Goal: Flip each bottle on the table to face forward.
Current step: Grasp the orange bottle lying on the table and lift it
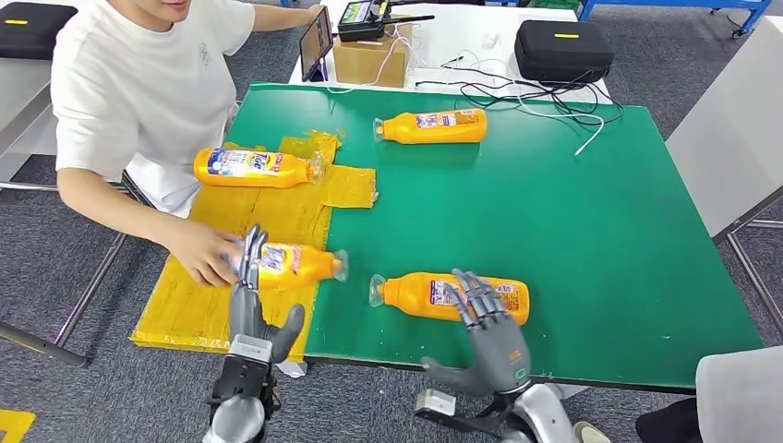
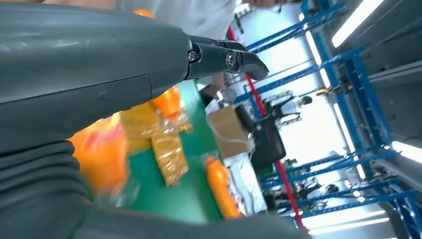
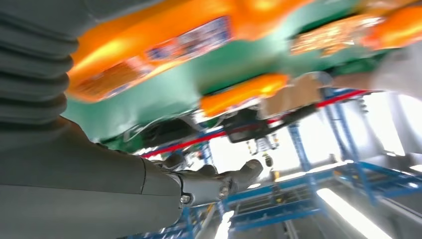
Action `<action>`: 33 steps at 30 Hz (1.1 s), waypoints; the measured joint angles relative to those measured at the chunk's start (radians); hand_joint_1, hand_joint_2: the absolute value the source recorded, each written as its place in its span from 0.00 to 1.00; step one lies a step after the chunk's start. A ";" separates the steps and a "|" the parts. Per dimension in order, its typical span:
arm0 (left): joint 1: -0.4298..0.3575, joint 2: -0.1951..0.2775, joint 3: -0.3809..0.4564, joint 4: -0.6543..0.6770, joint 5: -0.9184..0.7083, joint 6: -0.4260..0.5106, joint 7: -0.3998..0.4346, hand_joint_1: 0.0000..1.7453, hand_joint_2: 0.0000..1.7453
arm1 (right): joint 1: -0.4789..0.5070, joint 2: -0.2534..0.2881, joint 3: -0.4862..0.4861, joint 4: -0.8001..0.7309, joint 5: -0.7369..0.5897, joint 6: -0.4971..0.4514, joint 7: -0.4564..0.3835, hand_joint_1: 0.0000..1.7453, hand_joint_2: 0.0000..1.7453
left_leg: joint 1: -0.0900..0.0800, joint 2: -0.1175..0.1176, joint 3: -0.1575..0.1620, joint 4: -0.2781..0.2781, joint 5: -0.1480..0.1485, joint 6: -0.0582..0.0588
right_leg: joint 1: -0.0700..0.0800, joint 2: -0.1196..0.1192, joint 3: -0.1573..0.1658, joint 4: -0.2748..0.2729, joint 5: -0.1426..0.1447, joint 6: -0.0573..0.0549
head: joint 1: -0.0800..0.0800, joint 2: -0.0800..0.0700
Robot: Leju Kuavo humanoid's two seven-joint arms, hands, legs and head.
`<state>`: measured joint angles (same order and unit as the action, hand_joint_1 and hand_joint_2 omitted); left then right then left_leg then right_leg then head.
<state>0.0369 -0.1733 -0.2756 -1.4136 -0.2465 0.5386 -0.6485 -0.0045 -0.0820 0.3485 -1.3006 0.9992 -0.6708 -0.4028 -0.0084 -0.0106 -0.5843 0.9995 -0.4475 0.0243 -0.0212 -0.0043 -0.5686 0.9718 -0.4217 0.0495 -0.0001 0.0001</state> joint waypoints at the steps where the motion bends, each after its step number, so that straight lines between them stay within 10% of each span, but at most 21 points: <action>1: 0.006 -0.006 -0.010 0.003 0.006 -0.003 0.009 0.00 1.00 | -0.004 -0.017 -0.009 -0.003 0.021 0.014 0.023 0.00 1.00 | 0.000 0.000 0.000 0.000 0.000 0.000 | 0.000 0.000 0.000 0.000 0.000 0.000 | 0.000 0.000; 17: -0.025 -0.046 -0.160 0.136 0.081 -0.091 0.021 0.00 1.00 | -0.172 -0.124 -0.017 0.116 0.028 0.289 0.136 0.00 1.00 | 0.000 0.001 0.000 0.000 0.000 0.000 | 0.000 0.001 0.000 0.000 0.001 0.001 | 0.000 0.000; 33: -0.091 -0.045 -0.228 0.206 0.070 -0.074 0.104 0.00 1.00 | -0.474 -0.045 0.117 0.508 0.006 0.521 0.311 0.03 1.00 | 0.001 0.005 0.003 0.000 0.001 0.000 | 0.001 0.004 0.001 0.000 0.002 0.002 | 0.000 0.000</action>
<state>-0.0544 -0.2186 -0.5039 -1.2071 -0.1766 0.4646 -0.5441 -0.4787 -0.1273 0.4653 -0.7921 1.0053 -0.1496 -0.0913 -0.0078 -0.0058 -0.5817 0.9997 -0.4467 0.0243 -0.0206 -0.0008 -0.5675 0.9722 -0.4197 0.0511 -0.0004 0.0001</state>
